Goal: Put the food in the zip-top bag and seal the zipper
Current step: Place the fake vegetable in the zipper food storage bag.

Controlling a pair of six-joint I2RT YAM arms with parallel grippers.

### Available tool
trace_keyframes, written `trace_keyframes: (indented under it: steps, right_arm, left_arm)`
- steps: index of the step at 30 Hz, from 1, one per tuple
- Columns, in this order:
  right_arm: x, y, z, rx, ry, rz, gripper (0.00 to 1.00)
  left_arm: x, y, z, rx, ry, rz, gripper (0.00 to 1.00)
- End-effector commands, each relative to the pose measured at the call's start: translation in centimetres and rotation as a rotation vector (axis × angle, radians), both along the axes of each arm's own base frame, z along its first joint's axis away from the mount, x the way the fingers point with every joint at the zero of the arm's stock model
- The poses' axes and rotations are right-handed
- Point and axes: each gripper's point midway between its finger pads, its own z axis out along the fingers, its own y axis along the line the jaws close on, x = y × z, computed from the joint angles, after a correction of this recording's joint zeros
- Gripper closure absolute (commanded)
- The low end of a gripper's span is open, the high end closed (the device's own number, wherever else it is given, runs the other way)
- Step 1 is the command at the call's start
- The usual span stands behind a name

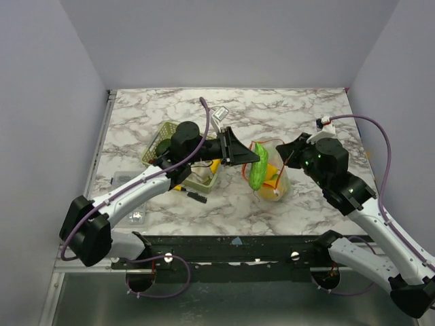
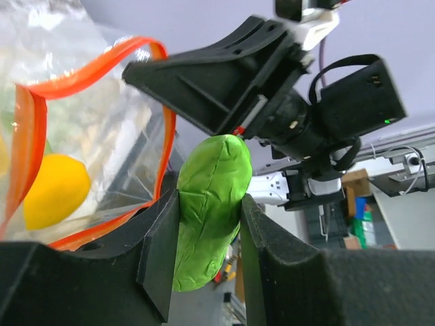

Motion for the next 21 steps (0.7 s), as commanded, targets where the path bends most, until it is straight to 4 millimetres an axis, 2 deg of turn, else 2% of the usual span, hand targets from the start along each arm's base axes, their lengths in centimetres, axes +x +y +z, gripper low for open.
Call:
trace_keyframes:
  steps: [1, 7, 12, 17, 21]
  right_arm:
    - [0.1, 0.4, 1.8, 0.073, -0.055, 0.007, 0.99]
    - [-0.1, 0.6, 1.8, 0.076, -0.056, 0.023, 0.99]
    - [-0.2, 0.6, 1.9, 0.069, -0.059, 0.027, 0.99]
    - [-0.2, 0.8, 2.2, 0.074, -0.064, 0.038, 0.99]
    - [-0.3, 1.2, 2.1, 0.084, -0.059, 0.056, 0.99]
  left_arm:
    - [-1.3, -2.3, 0.1, -0.036, 0.113, -0.122, 1.00]
    - [-0.5, -4.3, -3.3, 0.102, 0.348, -0.141, 1.00]
    - [0.6, -3.9, -6.0, 0.190, 0.527, -0.029, 1.00]
    - [1.4, -4.0, -7.4, 0.239, 0.711, 0.051, 1.00]
    - [3.0, -3.2, -8.5, 0.279, 0.818, 0.208, 1.00]
